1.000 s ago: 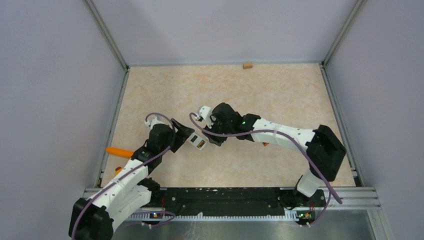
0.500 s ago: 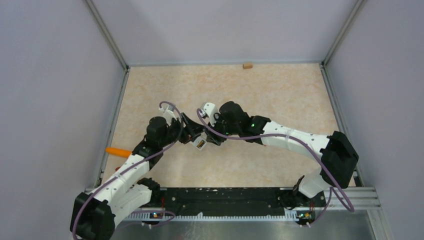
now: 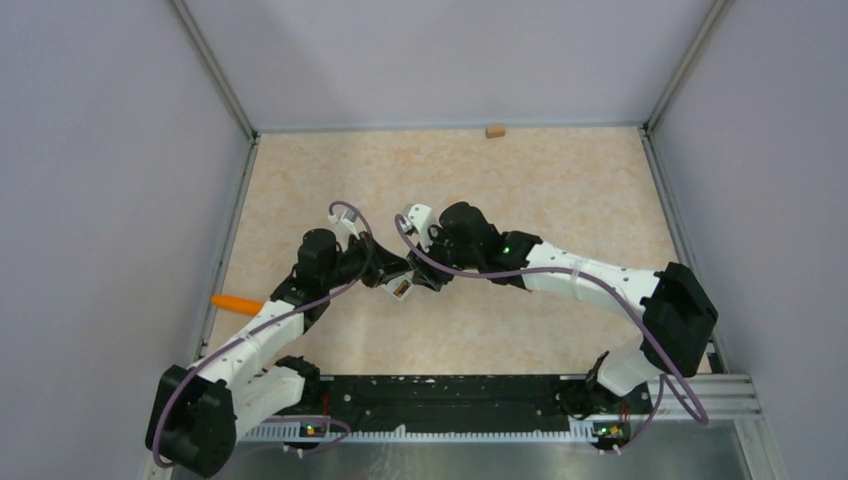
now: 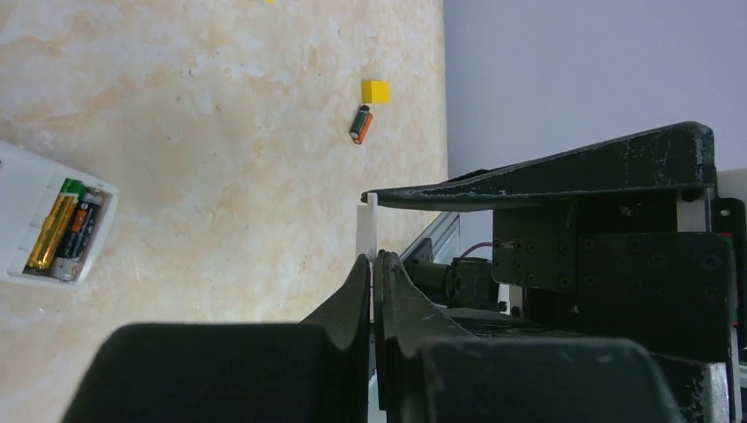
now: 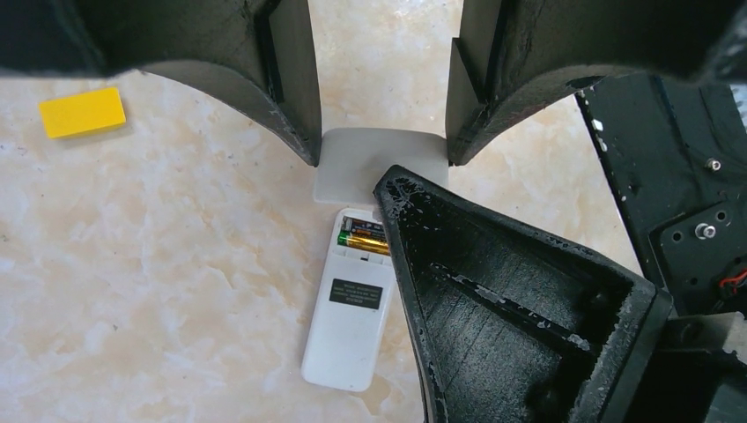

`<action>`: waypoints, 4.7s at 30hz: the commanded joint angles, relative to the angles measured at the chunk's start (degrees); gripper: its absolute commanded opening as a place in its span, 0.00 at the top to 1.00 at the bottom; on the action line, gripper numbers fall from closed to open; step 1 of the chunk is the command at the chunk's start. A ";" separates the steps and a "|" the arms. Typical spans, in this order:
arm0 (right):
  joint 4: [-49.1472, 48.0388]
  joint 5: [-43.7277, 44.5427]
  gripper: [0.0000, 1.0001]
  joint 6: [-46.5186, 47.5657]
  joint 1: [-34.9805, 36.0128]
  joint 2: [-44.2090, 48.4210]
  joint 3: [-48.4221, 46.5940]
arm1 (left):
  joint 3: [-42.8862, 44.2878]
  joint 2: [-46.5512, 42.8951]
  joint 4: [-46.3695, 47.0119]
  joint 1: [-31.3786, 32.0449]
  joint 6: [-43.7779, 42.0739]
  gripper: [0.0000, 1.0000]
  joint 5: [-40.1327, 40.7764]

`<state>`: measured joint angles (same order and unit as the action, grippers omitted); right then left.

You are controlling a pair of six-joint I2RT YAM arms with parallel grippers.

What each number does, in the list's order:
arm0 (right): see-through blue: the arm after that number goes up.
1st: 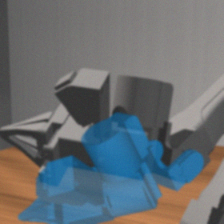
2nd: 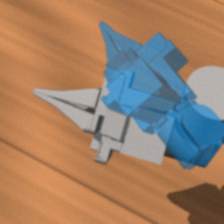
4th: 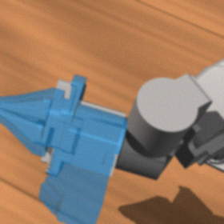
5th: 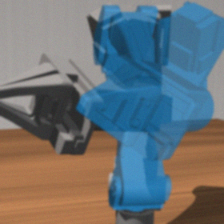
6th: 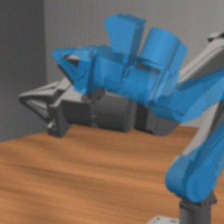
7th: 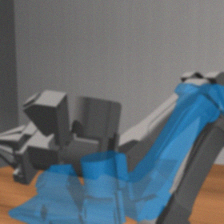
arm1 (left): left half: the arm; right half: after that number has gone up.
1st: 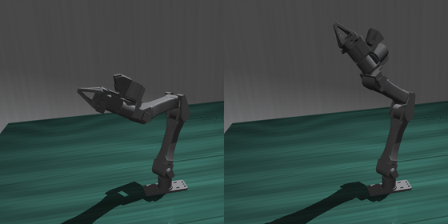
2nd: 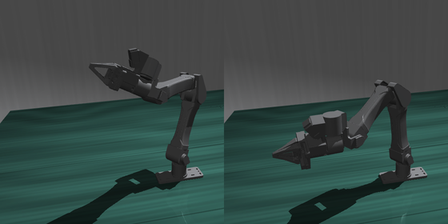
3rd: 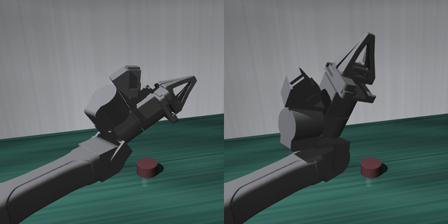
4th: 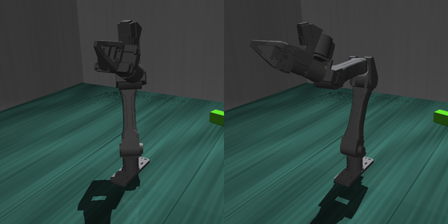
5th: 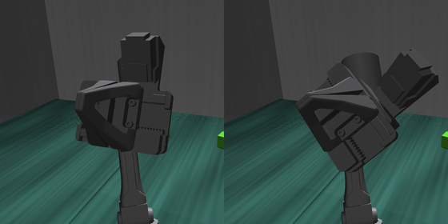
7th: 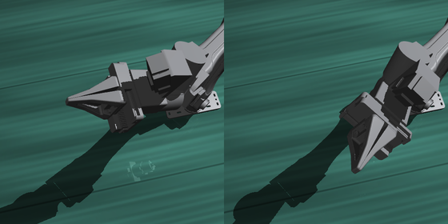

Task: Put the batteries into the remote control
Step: Pick up the battery cover at the center of the board, then adjust the remote control at the center of the board.

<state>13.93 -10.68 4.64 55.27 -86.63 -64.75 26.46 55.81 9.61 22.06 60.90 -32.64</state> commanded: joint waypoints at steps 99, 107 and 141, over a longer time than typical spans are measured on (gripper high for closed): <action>-22.45 1.88 1.00 -67.44 -12.81 17.43 28.20 | 7.16 25.32 -8.65 -11.17 -13.48 0.52 9.86; -22.12 2.81 1.00 -67.70 -12.81 18.16 29.07 | 3.10 22.32 -7.35 -11.17 -11.78 0.50 8.63; -26.95 -12.51 1.00 -63.57 -20.90 7.46 24.70 | 5.41 30.25 4.53 2.71 3.29 0.41 14.90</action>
<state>-9.34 -16.16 -62.19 36.40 -75.94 -36.03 28.60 92.05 24.32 25.21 71.77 -25.23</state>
